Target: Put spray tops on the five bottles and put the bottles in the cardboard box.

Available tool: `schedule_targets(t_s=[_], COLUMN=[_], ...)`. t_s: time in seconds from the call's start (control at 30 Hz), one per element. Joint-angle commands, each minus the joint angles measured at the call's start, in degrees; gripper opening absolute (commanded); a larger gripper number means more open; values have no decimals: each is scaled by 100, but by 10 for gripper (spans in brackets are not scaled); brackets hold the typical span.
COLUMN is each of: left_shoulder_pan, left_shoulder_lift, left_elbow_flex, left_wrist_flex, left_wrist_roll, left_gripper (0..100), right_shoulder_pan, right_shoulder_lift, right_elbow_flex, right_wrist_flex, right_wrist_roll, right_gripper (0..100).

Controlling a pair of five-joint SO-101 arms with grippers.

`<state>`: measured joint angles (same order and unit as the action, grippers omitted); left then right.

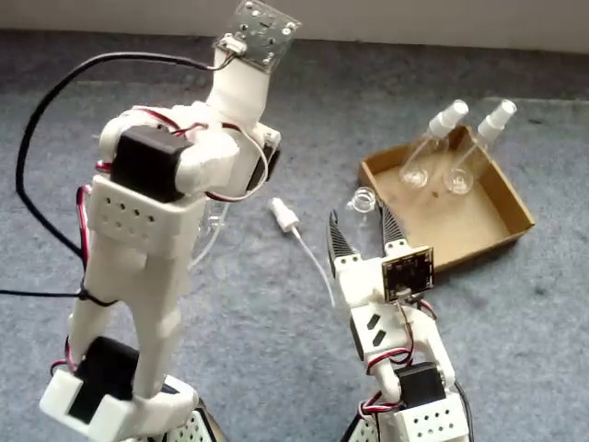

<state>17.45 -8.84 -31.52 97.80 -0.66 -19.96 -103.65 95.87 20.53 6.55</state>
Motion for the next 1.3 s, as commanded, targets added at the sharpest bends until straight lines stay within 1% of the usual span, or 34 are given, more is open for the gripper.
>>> schedule_targets(t_s=[0.0, 0.07, 0.13, 0.27, 0.4, 0.47, 0.57, 0.67, 0.87, 1.0, 1.03, 1.2, 1.27], left_shoulder_pan=[13, 13, 13, 13, 22, 110, 532, 927, 1015, 1007, 1007, 1007, 1007], left_shoulder_lift=[-787, -1024, -1262, -1692, -1965, -2044, -2079, -2123, -2897, -3582, -3714, -4295, -4549], left_elbow_flex=[-268, -268, -268, -268, -251, -251, -251, 48, 1068, 2035, 2316, 3996, 4664], left_wrist_flex=[-360, -440, -466, -501, -914, -1037, -1029, -738, -765, -1336, -1556, -3086, -3859], left_wrist_roll=[264, 413, 624, 1222, 1758, 1829, 1811, 1802, 1793, 1776, 1653, 967, 818], left_gripper=[6, 6, 7, 7, 6, 6, 6, 6, 6, 6, 6, 6, 6], right_shoulder_pan=[-593, -963, -1156, -1174, -1165, -1165, -1165, -1174, -1174, -1174, -1174, -1165, -1165], right_shoulder_lift=[-57, -57, -48, -48, -48, -31, -31, -48, -48, -48, -48, -48, -48], right_elbow_flex=[514, 541, 629, 673, 673, 673, 673, 673, 673, 673, 673, 673, 673], right_wrist_flex=[-57, -57, -31, -22, -22, -13, 75, 189, 189, 189, 189, 207, 207], right_wrist_roll=[712, 1143, 1407, 1442, 1442, 1442, 1442, 1442, 1442, 1442, 1442, 1442, 1442], right_gripper=[88, 88, 88, 88, 86, 86, 86, 86, 86, 86, 86, 86, 86])
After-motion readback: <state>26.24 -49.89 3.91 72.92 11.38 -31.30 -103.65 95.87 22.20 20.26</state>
